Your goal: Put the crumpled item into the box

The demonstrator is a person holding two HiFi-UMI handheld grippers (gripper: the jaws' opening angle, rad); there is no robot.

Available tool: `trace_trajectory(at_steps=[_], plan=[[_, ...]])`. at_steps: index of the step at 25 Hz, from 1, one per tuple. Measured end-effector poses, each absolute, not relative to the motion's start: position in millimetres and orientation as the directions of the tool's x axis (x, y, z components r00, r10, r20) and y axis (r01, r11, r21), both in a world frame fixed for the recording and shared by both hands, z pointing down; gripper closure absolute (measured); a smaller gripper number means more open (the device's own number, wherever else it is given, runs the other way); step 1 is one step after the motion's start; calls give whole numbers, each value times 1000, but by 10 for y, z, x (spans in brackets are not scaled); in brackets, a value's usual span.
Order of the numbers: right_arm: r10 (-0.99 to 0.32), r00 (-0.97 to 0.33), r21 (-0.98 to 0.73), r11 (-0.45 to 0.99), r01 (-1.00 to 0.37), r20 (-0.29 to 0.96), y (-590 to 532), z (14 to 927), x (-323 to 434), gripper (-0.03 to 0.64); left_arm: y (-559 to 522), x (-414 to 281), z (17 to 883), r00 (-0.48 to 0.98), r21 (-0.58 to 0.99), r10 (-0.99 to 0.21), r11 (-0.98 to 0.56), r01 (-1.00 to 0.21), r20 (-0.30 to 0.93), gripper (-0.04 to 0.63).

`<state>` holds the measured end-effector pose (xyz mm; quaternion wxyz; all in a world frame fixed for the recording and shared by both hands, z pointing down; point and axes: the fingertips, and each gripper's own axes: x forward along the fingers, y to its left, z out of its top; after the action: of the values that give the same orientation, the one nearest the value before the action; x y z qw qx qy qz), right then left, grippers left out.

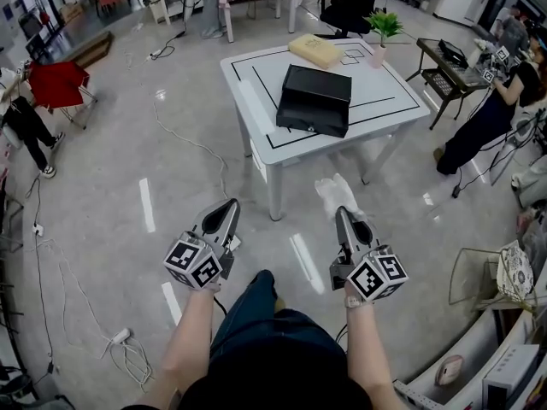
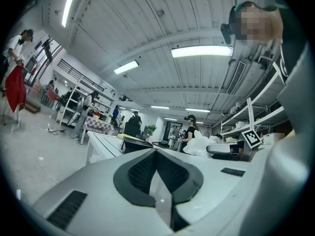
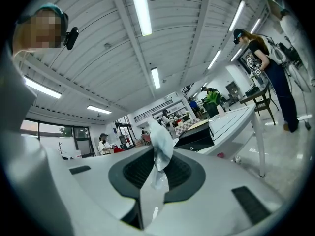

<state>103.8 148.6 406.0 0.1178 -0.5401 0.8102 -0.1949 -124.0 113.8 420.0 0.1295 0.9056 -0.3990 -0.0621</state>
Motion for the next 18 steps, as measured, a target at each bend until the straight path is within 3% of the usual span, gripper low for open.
trace_trajectory(at_steps=[18], plan=[[-932,-359,-465,296,-834,51,1108,4217,1300,561,719,-908,4337,703,309,-711,-667,-678,9,594]])
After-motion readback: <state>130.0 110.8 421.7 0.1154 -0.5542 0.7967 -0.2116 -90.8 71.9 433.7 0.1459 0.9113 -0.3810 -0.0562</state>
